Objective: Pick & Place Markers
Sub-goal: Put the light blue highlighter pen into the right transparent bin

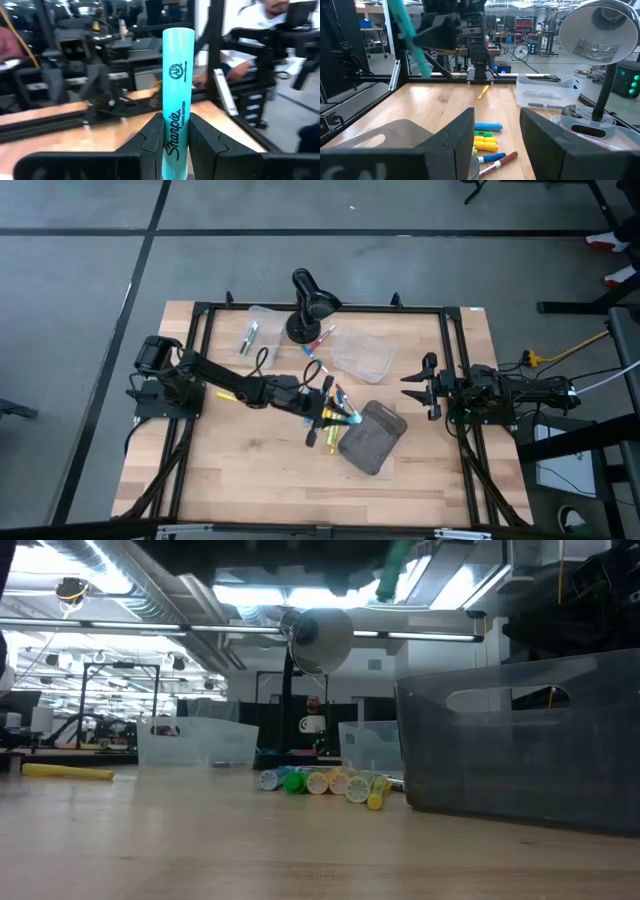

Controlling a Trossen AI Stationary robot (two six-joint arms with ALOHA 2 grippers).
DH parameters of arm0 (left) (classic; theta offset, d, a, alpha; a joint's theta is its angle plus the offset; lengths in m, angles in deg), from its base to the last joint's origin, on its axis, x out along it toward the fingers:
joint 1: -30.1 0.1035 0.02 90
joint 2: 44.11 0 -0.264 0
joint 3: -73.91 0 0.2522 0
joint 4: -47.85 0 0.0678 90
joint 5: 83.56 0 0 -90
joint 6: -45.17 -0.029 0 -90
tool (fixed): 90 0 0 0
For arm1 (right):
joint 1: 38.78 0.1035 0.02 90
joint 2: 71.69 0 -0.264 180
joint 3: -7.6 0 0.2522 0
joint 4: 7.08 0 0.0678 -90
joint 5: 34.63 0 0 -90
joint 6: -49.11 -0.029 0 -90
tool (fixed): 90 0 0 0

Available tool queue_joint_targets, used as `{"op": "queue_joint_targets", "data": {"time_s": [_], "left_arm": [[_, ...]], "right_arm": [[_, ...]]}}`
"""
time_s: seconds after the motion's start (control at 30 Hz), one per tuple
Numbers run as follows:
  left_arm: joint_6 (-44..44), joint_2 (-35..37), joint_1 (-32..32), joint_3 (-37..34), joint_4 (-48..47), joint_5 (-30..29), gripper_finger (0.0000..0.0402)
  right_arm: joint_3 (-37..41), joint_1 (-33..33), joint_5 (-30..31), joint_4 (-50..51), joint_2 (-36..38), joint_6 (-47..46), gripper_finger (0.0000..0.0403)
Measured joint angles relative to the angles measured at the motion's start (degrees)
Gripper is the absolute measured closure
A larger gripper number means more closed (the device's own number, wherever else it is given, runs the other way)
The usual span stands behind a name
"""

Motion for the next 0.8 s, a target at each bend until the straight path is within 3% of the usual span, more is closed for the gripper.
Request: {"op": "queue_joint_targets", "data": {"time_s": [0.37,0.8], "left_arm": [[-10.3,-2.9,9.4,9.3,-10.7,-0.5,0.0342],[-18.1,-2.9,17.8,10.1,-13.7,0.1,0.0342]], "right_arm": [[0.0,0.0,0.0,0.0,0.0,0.0,0.0246],[0.0,0.0,0.0,0.0,0.0,0.0,0.0246]]}}
